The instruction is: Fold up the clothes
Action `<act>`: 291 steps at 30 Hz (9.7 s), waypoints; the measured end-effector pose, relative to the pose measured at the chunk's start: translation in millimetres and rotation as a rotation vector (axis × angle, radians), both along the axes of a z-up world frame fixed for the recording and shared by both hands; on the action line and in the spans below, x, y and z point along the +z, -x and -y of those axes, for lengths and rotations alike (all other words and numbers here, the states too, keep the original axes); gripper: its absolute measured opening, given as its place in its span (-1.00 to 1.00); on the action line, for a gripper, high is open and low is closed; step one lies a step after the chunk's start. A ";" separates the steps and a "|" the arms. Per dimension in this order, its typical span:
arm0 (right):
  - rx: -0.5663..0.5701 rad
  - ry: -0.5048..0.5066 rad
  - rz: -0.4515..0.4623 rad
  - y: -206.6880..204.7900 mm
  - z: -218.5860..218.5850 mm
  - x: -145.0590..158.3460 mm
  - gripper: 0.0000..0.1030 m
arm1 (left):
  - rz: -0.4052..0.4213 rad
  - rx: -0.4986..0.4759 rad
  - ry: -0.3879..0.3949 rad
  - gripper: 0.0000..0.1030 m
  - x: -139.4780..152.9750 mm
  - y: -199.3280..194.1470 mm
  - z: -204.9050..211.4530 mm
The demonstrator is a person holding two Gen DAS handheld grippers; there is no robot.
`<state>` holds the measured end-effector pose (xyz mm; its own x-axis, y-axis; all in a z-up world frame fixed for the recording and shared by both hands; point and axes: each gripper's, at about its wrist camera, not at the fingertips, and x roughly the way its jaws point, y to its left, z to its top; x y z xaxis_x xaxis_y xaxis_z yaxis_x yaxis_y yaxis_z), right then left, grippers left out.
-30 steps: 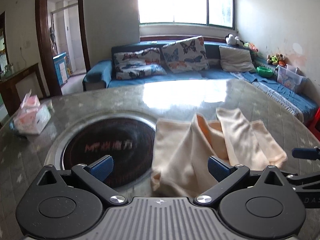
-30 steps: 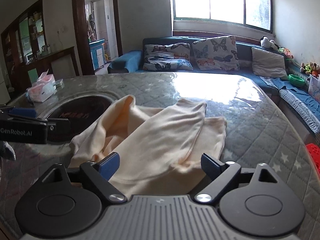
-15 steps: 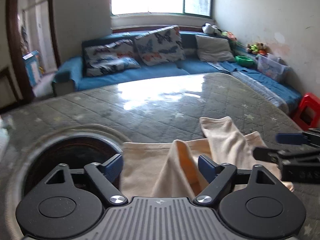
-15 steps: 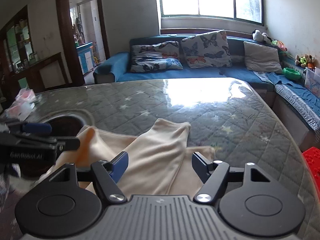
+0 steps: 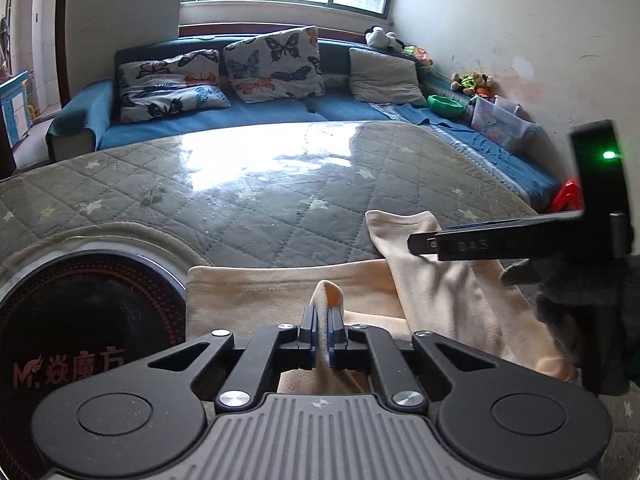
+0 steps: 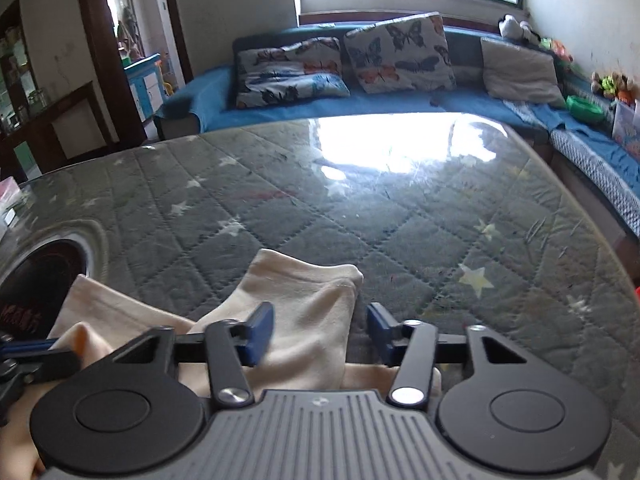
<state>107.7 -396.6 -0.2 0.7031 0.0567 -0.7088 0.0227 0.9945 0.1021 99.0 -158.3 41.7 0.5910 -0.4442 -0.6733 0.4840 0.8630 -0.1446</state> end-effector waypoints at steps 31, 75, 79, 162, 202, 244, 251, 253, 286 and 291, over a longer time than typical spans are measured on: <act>-0.224 0.012 0.249 218.7 87.3 72.3 -0.90 | 0.178 0.335 0.132 -0.93 44.8 99.7 -136.5; -0.301 0.131 0.008 202.7 101.6 3.6 -0.34 | 0.063 -0.108 0.060 -0.36 7.3 170.0 -68.9; -0.311 0.132 0.009 199.0 104.8 -3.7 -0.37 | 0.055 -0.111 0.064 -0.36 6.0 166.5 -68.2; 0.811 0.271 0.013 249.2 -146.1 27.4 -0.87 | 0.258 0.314 -0.122 0.85 2.0 139.9 -171.2; 0.737 0.157 -0.052 236.2 -119.0 8.0 0.65 | 0.099 0.835 -0.209 0.89 -35.4 117.0 -263.9; 0.221 0.123 0.072 225.5 -6.0 44.5 0.89 | 0.223 0.403 -0.094 1.00 8.0 137.4 -125.6; 0.038 0.230 0.005 214.3 29.9 21.3 0.90 | 0.241 0.131 -0.045 1.00 3.1 164.0 -54.2; 0.014 0.263 -0.020 218.0 33.3 13.3 0.90 | 0.249 0.057 -0.045 1.00 -1.0 173.3 -40.1; -0.181 0.370 -0.006 237.4 45.6 6.0 1.00 | 0.168 -0.093 -0.116 1.00 -41.6 194.6 -18.8; -0.242 0.440 -0.016 243.6 53.7 -1.3 1.00 | 0.162 -0.096 -0.111 1.00 -42.8 193.8 -20.2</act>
<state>-135.8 -450.2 -1.5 0.6477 -0.4134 -0.6399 0.2563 0.9093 -0.3280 -94.8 -138.2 -1.0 0.6541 -0.4320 -0.6209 0.5736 0.8184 0.0350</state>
